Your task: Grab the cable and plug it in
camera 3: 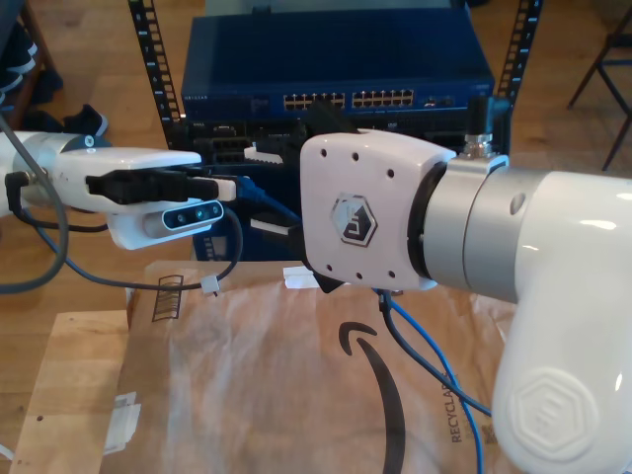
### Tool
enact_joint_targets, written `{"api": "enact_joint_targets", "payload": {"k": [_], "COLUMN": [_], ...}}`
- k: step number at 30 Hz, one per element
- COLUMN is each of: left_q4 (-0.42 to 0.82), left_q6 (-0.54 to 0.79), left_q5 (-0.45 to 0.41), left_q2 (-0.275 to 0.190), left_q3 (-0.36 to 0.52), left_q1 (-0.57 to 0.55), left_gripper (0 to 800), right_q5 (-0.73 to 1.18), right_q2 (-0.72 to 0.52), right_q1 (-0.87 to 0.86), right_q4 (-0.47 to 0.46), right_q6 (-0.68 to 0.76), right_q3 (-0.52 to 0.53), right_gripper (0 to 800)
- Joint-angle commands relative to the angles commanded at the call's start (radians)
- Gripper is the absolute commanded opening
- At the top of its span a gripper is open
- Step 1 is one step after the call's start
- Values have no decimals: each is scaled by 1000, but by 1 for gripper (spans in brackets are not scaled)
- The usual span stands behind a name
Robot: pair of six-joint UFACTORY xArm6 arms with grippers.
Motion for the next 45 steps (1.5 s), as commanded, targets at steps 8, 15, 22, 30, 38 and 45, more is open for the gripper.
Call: {"api": "enact_joint_targets", "payload": {"k": [8, 15, 22, 30, 38, 45], "left_q4": [-49, -49, -48, -43, -31, -25], "left_q6": [-2, -6, -6, -6, -5, -5], "left_q5": [-3, -3, -2, -2, -3, -3], "left_q2": [11, 11, 9, 8, 5, 3], "left_q3": [-11, -5, -3, -2, -3, -3], "left_q1": [21, 20, 18, 8, 6, 6], "left_gripper": [31, 34, 63, 62, 57, 56], "right_q5": [0, 0, -2, -2, -2, 0], "right_q2": [0, 0, 2, 3, 3, 5], "right_q1": [2, 2, 2, 2, 2, 2], "right_q4": [-2, -2, 0, 0, 0, -2], "right_q6": [0, 0, 2, 2, 0, 2], "right_q3": [0, 0, 0, 0, 0, -2], "right_gripper": [463, 458, 424, 421, 406, 392]}}
